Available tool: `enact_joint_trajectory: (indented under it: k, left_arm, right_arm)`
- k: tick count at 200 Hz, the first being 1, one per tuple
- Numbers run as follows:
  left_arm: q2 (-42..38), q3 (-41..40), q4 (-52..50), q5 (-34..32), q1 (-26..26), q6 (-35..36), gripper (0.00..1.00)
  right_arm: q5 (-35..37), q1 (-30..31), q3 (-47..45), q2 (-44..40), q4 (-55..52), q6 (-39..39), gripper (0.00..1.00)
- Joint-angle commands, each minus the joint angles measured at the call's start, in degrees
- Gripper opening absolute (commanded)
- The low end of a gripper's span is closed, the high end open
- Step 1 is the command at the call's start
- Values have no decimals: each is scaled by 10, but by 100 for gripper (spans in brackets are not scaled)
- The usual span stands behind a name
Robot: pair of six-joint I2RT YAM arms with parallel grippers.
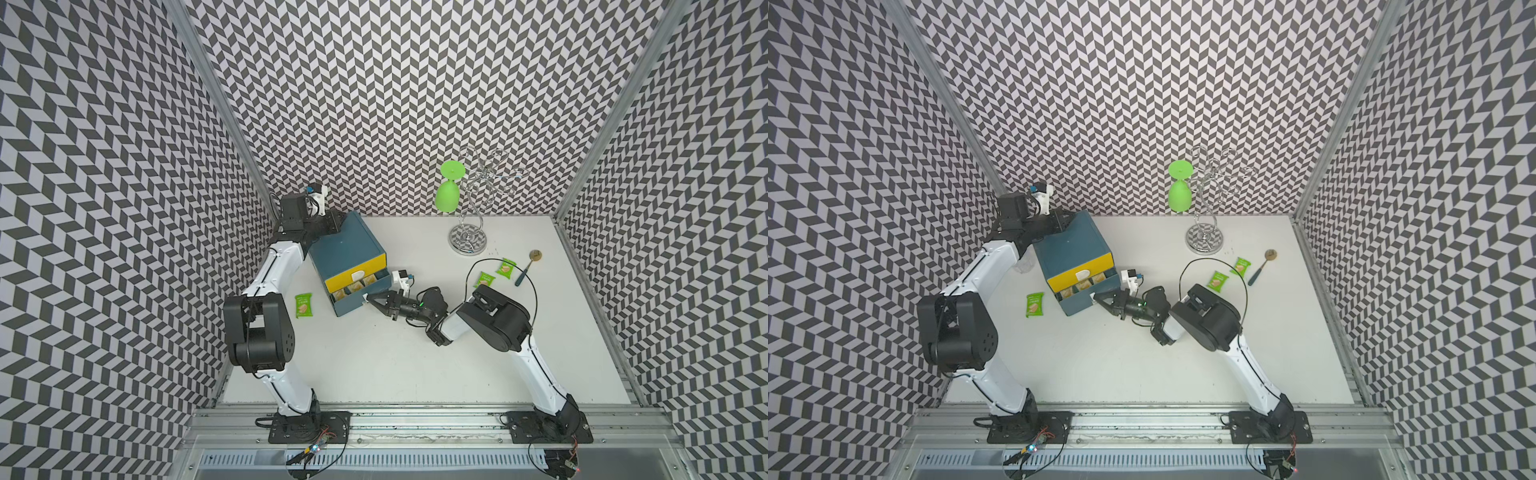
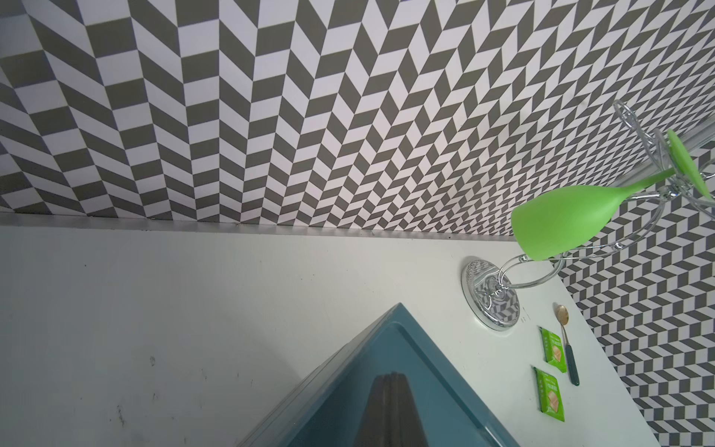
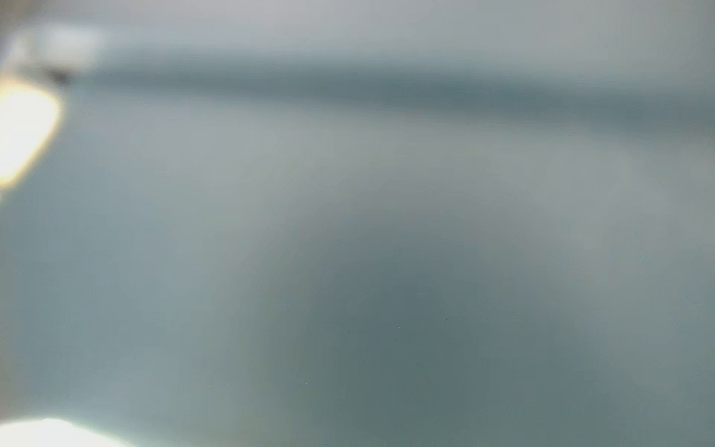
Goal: Take the cookies out of the drawer
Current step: Open the drawer in the storage box.
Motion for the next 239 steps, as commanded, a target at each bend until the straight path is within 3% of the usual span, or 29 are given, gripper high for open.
enact_joint_trajectory:
  k: [1, 79, 205, 222, 239]
  left_arm:
    - [30, -24, -92, -9, 4, -11, 0]
    - [35, -21, -97, -15, 4, -11, 0]
    - [49, -7, -104, -15, 4, -8, 0]
    - [50, -3, -104, -7, 3, -11, 7]
    - [44, 3, -99, 10, 4, -19, 31]
  right_arm:
    - [-17, -2, -62, -31, 53, 8, 0]
    - [-23, 11, -225, -78, 153, 14, 0]
    - [-33, 13, -312, -74, 226, 24, 0]
    - [-34, 12, -310, -75, 225, 27, 0]
    - [-32, 12, -310, -81, 221, 29, 0]
